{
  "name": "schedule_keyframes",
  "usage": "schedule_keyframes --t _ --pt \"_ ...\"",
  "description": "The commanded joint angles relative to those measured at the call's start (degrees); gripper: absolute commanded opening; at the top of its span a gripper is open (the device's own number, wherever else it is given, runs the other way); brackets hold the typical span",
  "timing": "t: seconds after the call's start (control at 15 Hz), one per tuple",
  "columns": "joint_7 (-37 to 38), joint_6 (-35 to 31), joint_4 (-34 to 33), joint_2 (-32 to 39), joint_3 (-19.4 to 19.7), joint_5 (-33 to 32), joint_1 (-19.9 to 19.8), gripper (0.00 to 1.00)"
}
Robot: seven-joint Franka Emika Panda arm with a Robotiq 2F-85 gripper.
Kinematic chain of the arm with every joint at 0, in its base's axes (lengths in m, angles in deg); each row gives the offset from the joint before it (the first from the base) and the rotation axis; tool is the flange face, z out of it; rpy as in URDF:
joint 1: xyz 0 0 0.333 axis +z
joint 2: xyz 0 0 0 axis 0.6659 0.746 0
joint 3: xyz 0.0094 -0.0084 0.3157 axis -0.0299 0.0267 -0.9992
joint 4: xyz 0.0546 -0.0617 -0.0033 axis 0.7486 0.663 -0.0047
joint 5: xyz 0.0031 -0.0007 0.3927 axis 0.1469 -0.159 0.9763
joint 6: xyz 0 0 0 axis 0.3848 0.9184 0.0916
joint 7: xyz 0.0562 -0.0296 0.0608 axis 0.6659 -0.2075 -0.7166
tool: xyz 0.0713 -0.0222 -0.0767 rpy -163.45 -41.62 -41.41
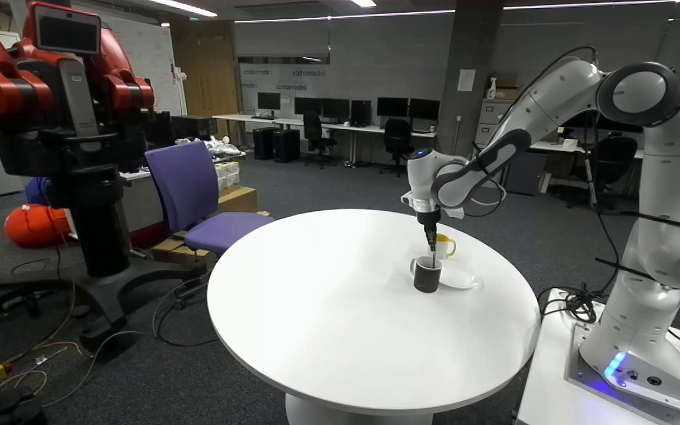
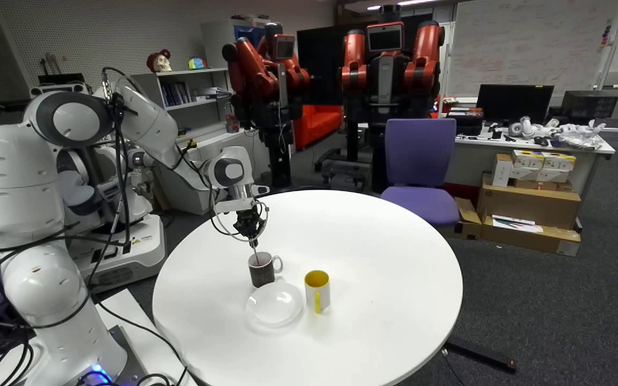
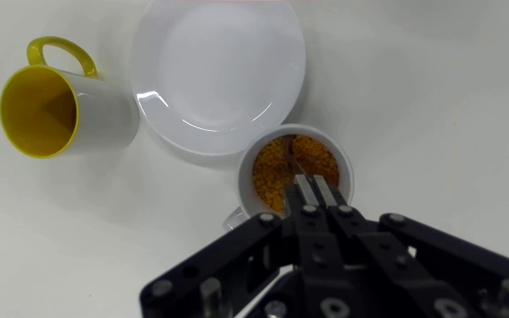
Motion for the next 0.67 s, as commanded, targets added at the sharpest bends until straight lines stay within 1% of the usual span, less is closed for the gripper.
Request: schedule_keyframes --t 0.0,0.6 --pt "-1.72 0.32 0.67 -1.05 -0.68 0.95 -0.41 0.00" --pt "-0.36 0.03 -0.88 -0.06 0.31 -0.54 -1.08 0.00"
